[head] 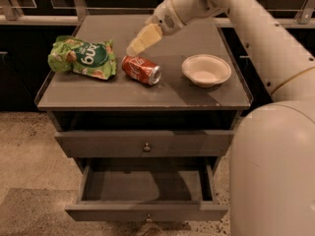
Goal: Place coke can into middle drawer
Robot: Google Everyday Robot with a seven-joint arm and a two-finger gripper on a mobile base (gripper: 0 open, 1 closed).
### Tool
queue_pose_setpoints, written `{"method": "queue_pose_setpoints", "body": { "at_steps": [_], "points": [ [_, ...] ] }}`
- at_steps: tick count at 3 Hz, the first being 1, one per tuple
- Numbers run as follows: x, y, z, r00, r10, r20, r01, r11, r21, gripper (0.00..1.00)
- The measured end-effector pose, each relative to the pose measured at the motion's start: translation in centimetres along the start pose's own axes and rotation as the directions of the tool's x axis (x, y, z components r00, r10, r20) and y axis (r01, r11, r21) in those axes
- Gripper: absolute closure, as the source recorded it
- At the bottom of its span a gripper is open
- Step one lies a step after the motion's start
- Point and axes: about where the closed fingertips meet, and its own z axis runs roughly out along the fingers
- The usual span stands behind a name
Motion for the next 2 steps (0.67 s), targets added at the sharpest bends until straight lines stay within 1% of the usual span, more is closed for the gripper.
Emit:
{"method": "queue_pose_setpoints", "body": {
  "at_steps": [2],
  "points": [
    [-0.14, 0.39, 0.08, 1.0, -0.003, -0.012, 0.003, 1.0, 0.002, 0.0]
  ]
}}
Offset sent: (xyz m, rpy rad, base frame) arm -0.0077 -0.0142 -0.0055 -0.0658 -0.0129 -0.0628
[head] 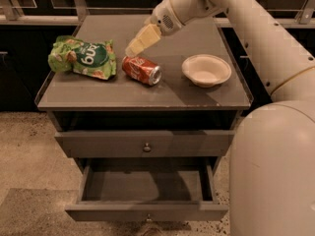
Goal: Place coke can into middle drawer
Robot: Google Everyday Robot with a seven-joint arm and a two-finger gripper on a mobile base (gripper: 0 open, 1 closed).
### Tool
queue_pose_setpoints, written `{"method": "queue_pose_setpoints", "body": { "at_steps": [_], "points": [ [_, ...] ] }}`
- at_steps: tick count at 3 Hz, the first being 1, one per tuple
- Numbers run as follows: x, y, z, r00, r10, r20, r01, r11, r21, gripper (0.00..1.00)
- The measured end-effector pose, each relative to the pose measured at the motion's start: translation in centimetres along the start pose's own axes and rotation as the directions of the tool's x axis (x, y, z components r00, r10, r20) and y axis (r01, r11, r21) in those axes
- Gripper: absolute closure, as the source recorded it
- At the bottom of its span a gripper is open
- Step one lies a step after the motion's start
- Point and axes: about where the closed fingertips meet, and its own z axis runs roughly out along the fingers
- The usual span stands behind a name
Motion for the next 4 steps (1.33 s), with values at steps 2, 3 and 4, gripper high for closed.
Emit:
{"method": "queue_pose_setpoints", "body": {
  "at_steps": [2, 3, 4],
  "points": [
    [4.2, -0.4, -0.3, 0.993, 0.095, -0.064, -0.089, 0.9918, 0.092, 0.0],
    [5.7, -0.3, 0.0, 0.989, 0.13, -0.075, -0.121, 0.9862, 0.113, 0.0],
    [6.4, 0.1, 1.3, 0.987, 0.142, -0.073, -0.134, 0.9863, 0.096, 0.0]
  ]
}}
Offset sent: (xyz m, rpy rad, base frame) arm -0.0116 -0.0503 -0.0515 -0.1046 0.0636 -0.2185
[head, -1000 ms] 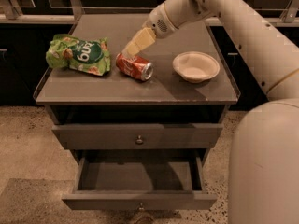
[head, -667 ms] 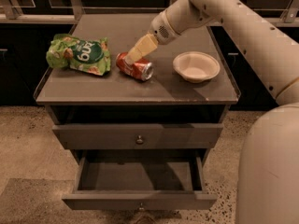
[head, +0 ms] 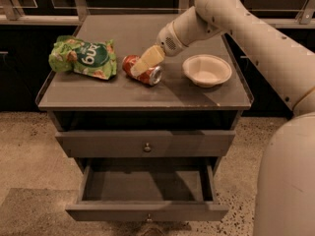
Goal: Place coke can into middle drawer
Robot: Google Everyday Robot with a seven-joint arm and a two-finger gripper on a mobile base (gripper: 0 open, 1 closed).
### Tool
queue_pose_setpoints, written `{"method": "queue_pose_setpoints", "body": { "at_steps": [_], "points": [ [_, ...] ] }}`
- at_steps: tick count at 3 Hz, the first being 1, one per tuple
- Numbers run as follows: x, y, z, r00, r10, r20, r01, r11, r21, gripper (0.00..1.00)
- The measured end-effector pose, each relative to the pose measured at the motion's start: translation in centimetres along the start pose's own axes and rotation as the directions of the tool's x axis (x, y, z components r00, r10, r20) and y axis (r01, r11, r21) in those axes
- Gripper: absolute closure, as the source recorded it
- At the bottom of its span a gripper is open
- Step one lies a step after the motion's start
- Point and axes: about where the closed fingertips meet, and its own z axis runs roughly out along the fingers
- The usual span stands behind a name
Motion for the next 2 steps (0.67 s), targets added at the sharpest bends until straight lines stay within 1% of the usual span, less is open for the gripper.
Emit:
{"method": "queue_pose_setpoints", "body": {
  "at_steps": [1, 2],
  "points": [
    [0.51, 0.47, 1.41, 1.0, 0.003, 0.0, -0.003, 0.9999, -0.014, 0.0],
    [1.03, 0.79, 2.24, 1.0, -0.008, -0.005, 0.008, 0.9999, 0.01, 0.0]
  ]
}}
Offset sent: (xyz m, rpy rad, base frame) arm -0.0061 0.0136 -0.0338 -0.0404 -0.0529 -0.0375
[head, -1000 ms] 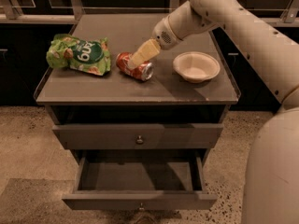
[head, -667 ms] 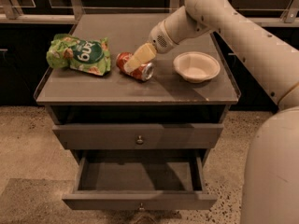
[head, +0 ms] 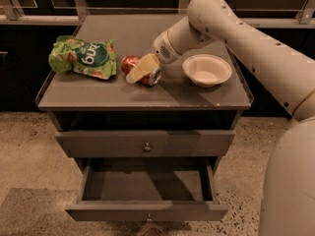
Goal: Place coke can into middle drawer
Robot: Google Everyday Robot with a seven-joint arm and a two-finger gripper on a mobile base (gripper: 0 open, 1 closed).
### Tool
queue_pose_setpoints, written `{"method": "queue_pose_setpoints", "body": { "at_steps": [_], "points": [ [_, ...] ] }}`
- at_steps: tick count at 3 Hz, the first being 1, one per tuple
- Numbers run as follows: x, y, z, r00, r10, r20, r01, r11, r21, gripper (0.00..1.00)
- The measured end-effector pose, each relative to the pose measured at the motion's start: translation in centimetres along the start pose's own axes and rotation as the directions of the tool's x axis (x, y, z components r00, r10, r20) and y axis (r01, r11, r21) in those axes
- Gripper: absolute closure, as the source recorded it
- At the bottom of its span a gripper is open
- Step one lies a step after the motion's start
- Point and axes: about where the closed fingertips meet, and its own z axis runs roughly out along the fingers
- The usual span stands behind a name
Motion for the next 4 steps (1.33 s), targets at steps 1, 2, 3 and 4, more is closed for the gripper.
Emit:
{"method": "queue_pose_setpoints", "body": {
  "at_steps": [1, 2, 3, 4],
  "points": [
    [0.19, 0.04, 0.37, 1.0, 0.001, -0.002, -0.001, 1.0, 0.002, 0.17],
    [0.19, 0.04, 0.38, 1.0, 0.0, -0.002, 0.0, 1.0, 0.002, 0.42],
    [0.19, 0.04, 0.38, 1.0, 0.0, -0.002, 0.0, 1.0, 0.002, 0.65],
    [0.19, 0.04, 0.38, 1.0, 0.0, -0.002, 0.0, 1.0, 0.002, 0.87]
  ]
}}
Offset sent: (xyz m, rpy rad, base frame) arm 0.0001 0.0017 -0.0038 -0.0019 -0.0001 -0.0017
